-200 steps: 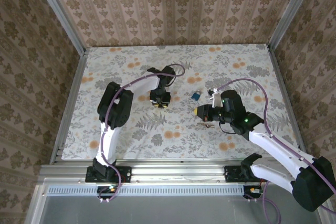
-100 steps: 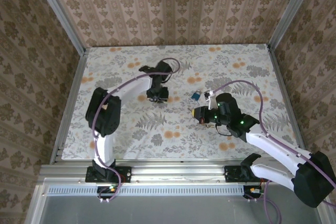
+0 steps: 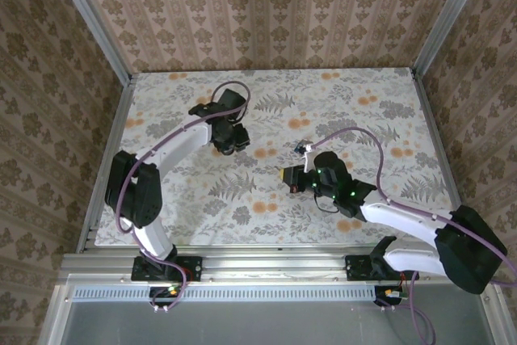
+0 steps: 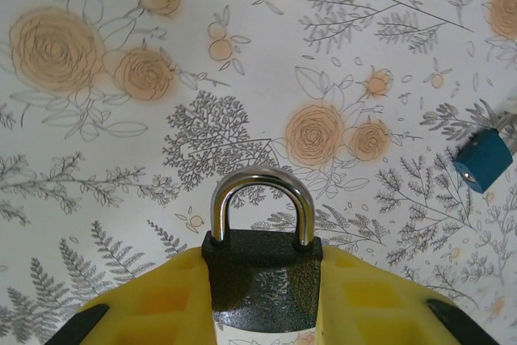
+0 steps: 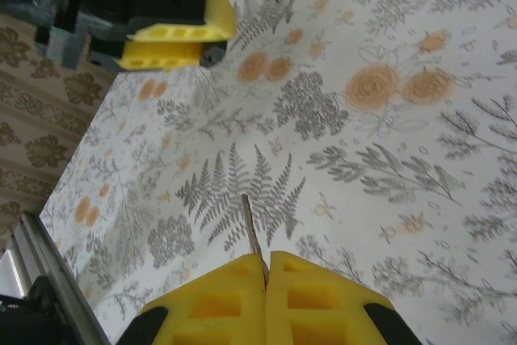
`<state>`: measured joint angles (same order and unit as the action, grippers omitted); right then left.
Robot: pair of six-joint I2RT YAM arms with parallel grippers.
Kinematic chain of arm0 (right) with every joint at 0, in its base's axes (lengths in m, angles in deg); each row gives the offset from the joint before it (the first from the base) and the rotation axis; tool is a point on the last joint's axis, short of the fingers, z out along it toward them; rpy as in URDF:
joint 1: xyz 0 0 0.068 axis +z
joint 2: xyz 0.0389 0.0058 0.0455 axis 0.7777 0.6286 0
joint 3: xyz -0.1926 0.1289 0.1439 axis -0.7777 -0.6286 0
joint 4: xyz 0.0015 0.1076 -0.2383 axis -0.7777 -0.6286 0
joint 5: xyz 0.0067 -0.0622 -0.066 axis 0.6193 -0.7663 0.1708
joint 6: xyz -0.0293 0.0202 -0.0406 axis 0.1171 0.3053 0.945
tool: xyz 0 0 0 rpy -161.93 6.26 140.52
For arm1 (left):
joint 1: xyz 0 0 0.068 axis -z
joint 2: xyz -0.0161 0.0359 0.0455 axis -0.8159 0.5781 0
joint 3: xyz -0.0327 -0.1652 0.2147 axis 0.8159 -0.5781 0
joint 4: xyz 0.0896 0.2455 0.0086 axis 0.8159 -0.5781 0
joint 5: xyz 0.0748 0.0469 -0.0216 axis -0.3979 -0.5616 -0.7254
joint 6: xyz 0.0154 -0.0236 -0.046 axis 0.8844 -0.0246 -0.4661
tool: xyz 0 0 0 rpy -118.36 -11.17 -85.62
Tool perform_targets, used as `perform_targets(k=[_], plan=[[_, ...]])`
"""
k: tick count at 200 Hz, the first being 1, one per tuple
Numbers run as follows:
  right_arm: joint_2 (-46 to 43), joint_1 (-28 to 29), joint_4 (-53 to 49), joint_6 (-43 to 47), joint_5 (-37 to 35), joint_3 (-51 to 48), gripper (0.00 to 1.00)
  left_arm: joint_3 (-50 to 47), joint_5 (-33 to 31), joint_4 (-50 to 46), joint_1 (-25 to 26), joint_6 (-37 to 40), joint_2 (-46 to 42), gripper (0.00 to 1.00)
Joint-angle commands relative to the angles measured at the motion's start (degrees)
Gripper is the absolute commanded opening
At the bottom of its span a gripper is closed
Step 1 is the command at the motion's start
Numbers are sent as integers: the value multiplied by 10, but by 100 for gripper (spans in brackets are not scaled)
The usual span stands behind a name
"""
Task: Unlock with the key
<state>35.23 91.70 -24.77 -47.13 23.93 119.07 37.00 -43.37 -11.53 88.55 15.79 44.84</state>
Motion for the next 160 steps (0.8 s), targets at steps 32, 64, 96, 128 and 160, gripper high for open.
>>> perform_targets(k=[32, 64, 96, 128, 160], plan=[[63, 23, 129, -27, -49, -9, 0, -12, 24, 27, -1, -95, -43, 20], [104, 39, 166, -35, -61, -4, 0, -37, 37, 52, 1, -128, -57, 20], [151, 51, 221, -51, -77, -3, 0, -66, 48, 79, 4, -158, -71, 21], [184, 59, 259, -62, -94, 2, 0, -83, 53, 95, 7, -168, -82, 21], [211, 61, 290, -80, -100, 4, 0, -91, 55, 100, 8, -171, -87, 21]])
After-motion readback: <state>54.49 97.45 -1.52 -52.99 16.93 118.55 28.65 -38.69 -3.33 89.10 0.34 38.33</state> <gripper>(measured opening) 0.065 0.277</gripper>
